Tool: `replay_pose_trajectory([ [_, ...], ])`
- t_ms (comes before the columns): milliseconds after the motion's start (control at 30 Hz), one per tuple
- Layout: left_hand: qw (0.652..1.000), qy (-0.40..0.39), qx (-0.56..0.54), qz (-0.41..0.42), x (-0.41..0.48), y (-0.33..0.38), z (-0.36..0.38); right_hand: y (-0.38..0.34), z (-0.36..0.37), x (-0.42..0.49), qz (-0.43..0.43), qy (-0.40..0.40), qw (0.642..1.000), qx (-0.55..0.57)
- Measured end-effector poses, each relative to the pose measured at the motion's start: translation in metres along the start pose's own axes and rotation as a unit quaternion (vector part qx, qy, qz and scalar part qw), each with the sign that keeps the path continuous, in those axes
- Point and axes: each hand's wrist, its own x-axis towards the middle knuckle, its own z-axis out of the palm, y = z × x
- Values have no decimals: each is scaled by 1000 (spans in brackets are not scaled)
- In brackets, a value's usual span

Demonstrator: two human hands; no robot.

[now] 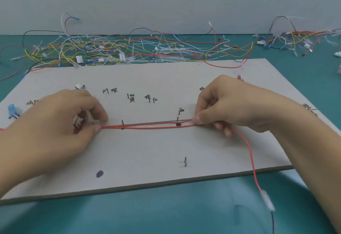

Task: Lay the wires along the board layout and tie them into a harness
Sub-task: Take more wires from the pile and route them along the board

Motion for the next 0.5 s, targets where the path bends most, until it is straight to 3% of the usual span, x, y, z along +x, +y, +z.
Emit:
replay_pose_trajectory([
  [133, 999, 6, -25, 35, 17, 55, -3, 0, 1, 1, 0, 36, 999, -36],
  [267, 993, -47, -76, 80, 47, 106, 14, 1, 1, 1, -3, 39, 999, -19],
  [500, 991, -86, -98, 14, 72, 112, 37, 3, -6, -3, -6, 47, 998, -29],
])
